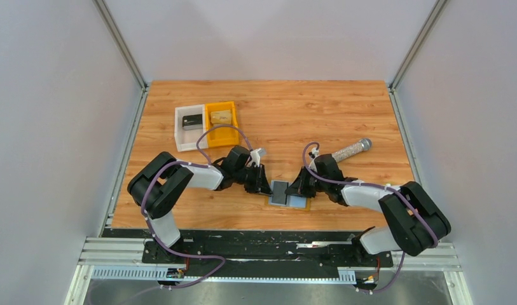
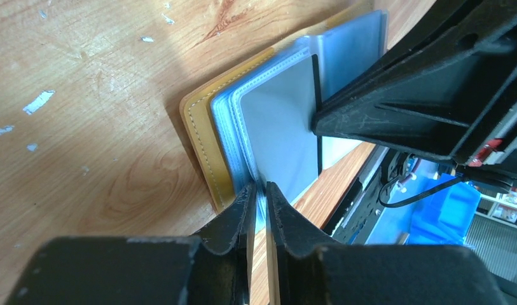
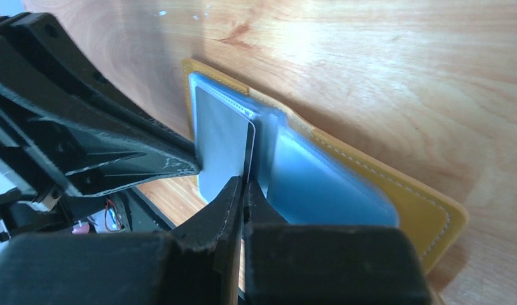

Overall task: Take the credit cards out of the card holder
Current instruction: Remove the credit card from the card holder.

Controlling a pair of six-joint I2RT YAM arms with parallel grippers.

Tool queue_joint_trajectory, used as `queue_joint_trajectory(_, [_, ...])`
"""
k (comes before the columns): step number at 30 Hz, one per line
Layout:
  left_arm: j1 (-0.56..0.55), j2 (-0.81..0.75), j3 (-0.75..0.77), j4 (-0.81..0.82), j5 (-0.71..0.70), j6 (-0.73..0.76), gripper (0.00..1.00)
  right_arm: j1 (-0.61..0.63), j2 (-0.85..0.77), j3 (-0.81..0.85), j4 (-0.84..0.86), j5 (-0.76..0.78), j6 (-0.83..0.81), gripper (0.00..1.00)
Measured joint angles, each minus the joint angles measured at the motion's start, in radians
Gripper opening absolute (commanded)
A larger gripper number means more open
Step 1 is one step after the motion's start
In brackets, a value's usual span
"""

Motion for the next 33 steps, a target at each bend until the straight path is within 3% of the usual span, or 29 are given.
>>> queue_joint_trajectory(33, [-0.014, 0.015, 0.024, -0.029, -0.023, -0.003, 0.19, -0.113, -0.015, -0.011, 0.014, -0.167, -0.086, 0.0])
